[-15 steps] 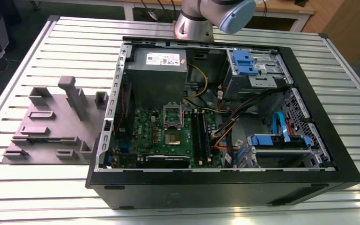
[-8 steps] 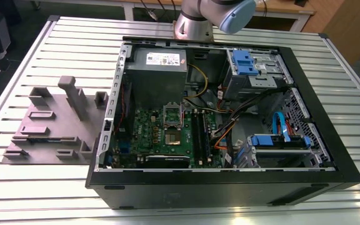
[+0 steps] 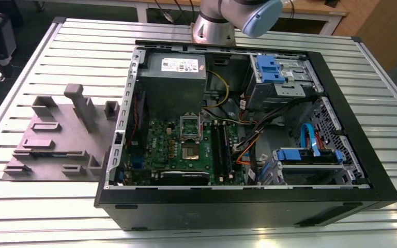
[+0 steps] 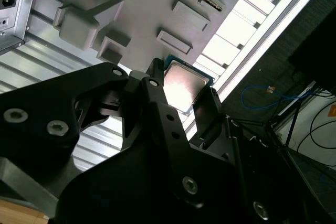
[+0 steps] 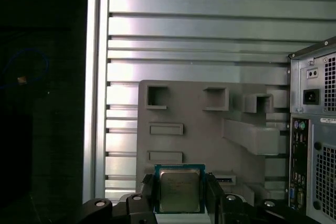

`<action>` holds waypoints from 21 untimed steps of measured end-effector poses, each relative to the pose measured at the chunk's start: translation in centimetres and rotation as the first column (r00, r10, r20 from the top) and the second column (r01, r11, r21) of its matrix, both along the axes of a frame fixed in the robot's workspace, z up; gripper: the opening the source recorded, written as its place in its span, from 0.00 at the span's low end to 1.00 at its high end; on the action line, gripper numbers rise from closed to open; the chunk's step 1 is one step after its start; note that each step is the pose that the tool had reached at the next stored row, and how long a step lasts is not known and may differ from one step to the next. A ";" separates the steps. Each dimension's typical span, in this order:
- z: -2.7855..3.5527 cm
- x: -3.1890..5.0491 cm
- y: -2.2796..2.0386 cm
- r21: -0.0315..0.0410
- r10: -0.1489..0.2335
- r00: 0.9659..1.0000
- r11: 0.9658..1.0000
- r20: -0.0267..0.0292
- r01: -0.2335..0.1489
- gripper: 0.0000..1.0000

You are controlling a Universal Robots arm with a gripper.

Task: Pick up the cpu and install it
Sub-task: 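Pick up the cpu and move it towards the insertion slot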

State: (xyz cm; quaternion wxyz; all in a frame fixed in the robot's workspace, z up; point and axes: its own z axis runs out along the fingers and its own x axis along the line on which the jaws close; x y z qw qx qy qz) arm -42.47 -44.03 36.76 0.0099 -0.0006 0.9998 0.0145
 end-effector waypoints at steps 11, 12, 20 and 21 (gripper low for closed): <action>0.00 0.37 0.00 0.000 0.000 1.000 1.000 0.000 0.000 0.47; 0.00 0.45 0.00 0.000 0.000 1.000 1.000 0.000 0.000 0.47; -0.01 1.45 0.00 0.000 0.000 1.000 1.000 0.000 0.000 0.47; 0.00 1.61 0.00 0.000 0.000 1.000 1.000 0.000 0.000 0.47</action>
